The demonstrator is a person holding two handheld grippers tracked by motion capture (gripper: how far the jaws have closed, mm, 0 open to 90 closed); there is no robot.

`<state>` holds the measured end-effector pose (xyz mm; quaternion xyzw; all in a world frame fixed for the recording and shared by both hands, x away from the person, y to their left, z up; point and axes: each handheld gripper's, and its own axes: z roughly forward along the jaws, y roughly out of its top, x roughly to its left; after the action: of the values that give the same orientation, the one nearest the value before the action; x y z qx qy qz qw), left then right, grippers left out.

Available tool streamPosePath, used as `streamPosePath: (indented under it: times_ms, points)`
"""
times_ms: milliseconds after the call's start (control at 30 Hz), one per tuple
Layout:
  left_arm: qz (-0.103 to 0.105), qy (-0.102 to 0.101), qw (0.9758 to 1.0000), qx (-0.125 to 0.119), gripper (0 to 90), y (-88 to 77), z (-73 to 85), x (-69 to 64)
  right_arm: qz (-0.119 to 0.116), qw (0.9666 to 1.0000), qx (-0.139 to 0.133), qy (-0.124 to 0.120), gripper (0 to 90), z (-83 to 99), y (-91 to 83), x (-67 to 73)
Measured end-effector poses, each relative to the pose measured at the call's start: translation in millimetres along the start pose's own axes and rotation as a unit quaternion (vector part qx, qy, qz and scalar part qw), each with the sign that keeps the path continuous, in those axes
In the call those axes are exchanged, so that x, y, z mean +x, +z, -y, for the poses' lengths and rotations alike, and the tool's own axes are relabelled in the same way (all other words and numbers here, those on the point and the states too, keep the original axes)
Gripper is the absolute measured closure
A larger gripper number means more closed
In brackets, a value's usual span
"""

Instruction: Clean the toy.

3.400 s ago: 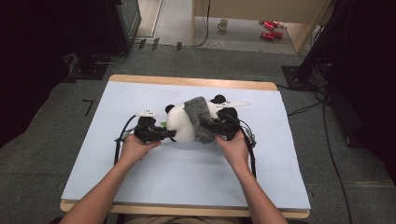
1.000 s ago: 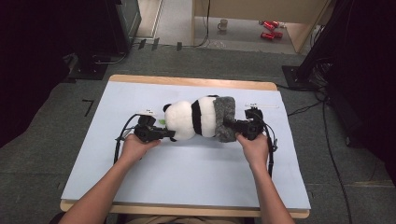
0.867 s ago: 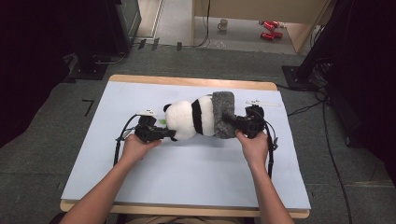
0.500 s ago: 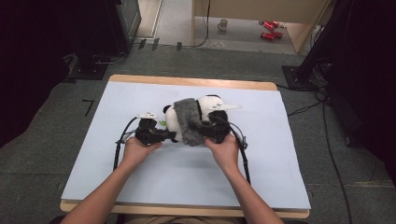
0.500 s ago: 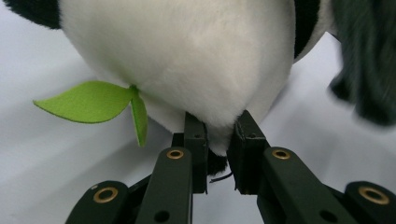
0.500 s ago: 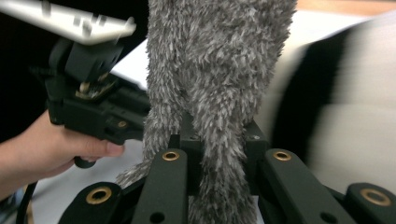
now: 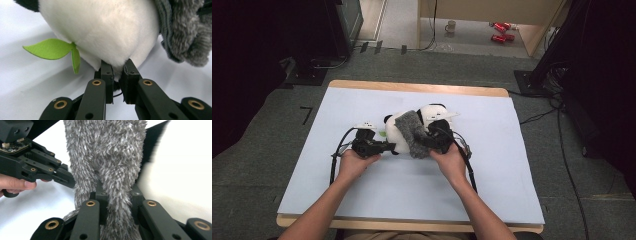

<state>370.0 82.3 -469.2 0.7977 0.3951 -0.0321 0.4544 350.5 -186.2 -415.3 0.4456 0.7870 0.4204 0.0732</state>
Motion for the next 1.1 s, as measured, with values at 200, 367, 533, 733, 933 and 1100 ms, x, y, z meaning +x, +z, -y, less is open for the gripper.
streamPosePath:
  times_ms: [200,367,533,733,933,1100]
  points:
    - [-0.005,0.002,1.0,-0.005,83.4,-3.7,-5.5,10.5,0.008,0.9995,-0.02,0.023,77.0,-3.1,-22.2,-15.5]
    - [-0.005,0.005,1.0,-0.006,84.0,-4.9,-10.2,16.7,0.013,0.9981,-0.034,0.049,76.9,-1.8,-38.7,-30.5]
    - [-0.008,0.016,0.9998,-0.006,83.9,-4.9,-14.1,20.0,0.023,0.9958,-0.046,0.076,76.8,3.7,-51.9,-49.7]
    - [0.004,0.023,0.9997,-0.012,83.7,-3.7,-15.0,21.8,0.024,0.9931,-0.057,0.1,76.4,17.9,-54.8,-69.6]
    - [0.008,0.015,0.9998,-0.013,77.3,-3.4,-13.5,22.9,0.04,0.9913,-0.065,0.107,77.4,14.6,-68.2,-70.0]
    - [0.006,0.008,0.9998,-0.017,71.2,-2.4,-11.9,21.9,0.004,0.9917,-0.091,0.091,77.6,0.9,-71.7,-49.8]
